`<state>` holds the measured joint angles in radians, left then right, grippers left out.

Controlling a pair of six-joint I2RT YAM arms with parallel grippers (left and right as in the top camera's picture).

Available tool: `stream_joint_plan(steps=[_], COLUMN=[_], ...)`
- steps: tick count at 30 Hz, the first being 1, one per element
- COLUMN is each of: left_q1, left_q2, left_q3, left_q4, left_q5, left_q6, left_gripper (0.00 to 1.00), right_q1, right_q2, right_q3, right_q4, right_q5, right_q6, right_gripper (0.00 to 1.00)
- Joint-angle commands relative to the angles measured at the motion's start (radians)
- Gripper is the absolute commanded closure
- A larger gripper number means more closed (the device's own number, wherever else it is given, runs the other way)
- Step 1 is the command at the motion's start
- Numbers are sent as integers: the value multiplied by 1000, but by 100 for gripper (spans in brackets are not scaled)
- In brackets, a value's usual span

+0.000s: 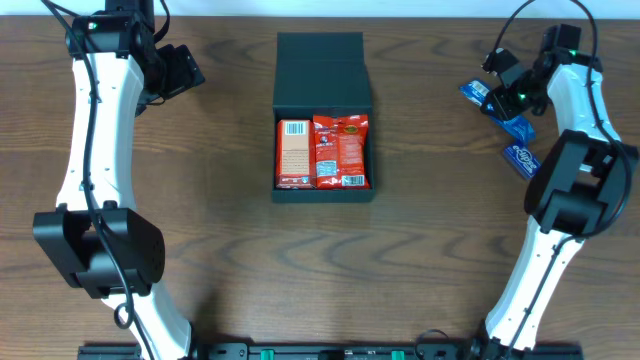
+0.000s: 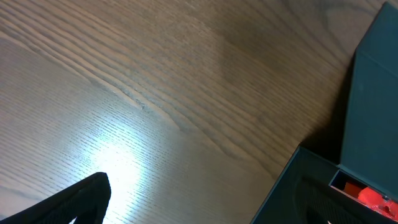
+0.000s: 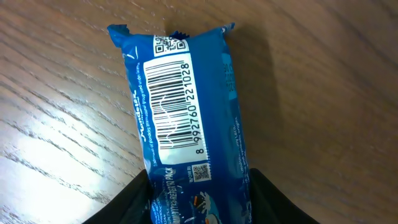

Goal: Pack container
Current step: 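Grasp the blue snack bar with right gripper and lift, then carry the blue bar with right gripper over the black box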

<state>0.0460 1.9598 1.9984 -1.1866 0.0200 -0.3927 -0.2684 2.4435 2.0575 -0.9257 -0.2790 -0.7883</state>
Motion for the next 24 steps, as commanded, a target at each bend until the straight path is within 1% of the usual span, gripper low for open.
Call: stream_joint_plan(steps=[1, 3, 7, 13, 15, 17, 24], left_q1=[6, 6, 6, 6, 6, 6, 6], left_q2=[-3, -3, -3, -3, -3, -3, -3], left_q3=[18, 18, 18, 18, 18, 18, 18], left_q4=[-2, -3, -3, -3, -3, -3, -6], left_q5=[0, 0, 0, 0, -1, -1, -36], left_q6=[-4, -5, -4, -4, -4, 1, 18], left_gripper=[5, 5, 5, 5, 5, 5, 5], right_q1=[28, 40, 76, 119, 133, 145, 232], right_q2=[21, 21, 21, 21, 19, 18, 18], right_q3=[-10, -4, 39, 174, 231, 279, 438], right_q4=[2, 3, 10, -3, -36, -66, -206], right_q5=[-17, -17, -17, -29, -63, -77, -160], right_q6=[37, 50, 82, 220, 228, 256, 380], right_gripper=[65, 67, 68, 69, 67, 67, 72])
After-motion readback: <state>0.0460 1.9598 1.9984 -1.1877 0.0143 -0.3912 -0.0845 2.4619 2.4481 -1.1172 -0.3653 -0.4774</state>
